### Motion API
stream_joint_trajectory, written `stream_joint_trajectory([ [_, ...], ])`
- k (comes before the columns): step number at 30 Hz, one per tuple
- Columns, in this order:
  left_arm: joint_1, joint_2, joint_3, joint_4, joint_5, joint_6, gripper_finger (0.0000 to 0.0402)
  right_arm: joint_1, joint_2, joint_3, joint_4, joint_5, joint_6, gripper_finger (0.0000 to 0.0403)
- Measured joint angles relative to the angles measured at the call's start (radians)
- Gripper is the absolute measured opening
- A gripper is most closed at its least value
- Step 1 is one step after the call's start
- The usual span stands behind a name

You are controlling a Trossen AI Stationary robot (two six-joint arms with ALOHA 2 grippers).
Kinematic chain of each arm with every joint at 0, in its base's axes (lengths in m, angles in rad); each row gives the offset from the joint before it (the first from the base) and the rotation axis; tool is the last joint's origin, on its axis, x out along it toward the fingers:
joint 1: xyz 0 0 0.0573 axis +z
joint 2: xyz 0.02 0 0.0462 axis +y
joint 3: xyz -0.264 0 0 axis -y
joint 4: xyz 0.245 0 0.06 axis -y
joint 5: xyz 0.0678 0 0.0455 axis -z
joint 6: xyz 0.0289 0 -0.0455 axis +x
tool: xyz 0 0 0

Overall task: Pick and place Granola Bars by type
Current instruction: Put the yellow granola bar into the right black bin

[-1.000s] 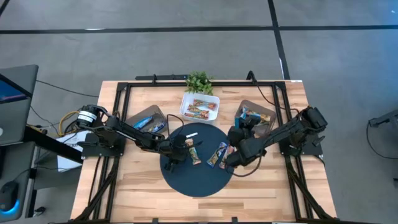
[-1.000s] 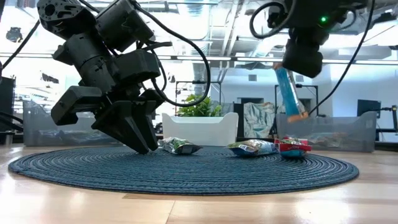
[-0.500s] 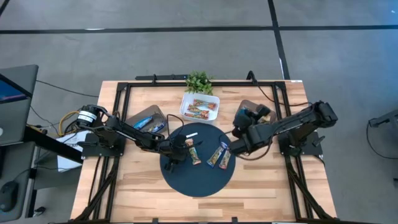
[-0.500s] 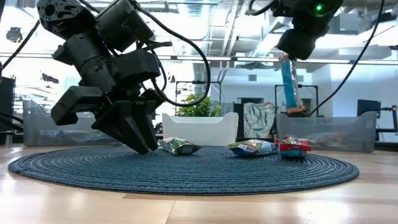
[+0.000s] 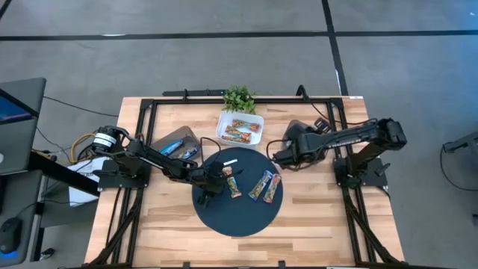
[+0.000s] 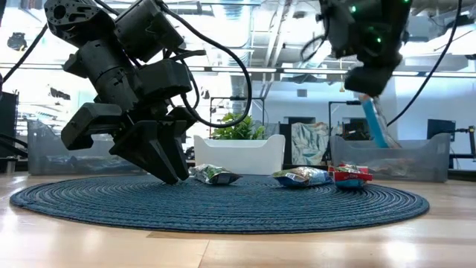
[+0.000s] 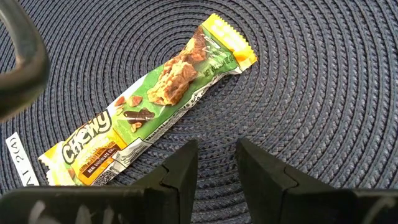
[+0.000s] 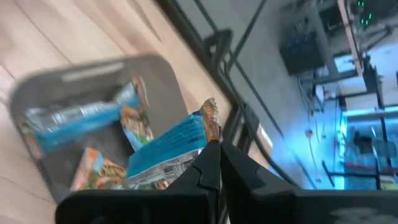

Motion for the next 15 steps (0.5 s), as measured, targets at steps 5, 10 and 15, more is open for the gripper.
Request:
stream_joint_trajectory([
  [5, 0.000, 0.000, 0.000, 0.001, 0.000, 0.000, 0.0107, -0.004, 0.000, -0.031, 0.000, -0.037, 0.024, 0.0000],
  [10, 0.000, 0.000, 0.000, 0.003, 0.000, 0.001, 0.0107, -0.004, 0.000, -0.042, 0.022, -0.055, 0.033, 0.0000],
  [15, 0.000, 0.000, 0.000, 0.003, 0.000, 0.001, 0.0107, -0.004, 0.001, -0.061, 0.086, -0.076, -0.008, 0.0023],
])
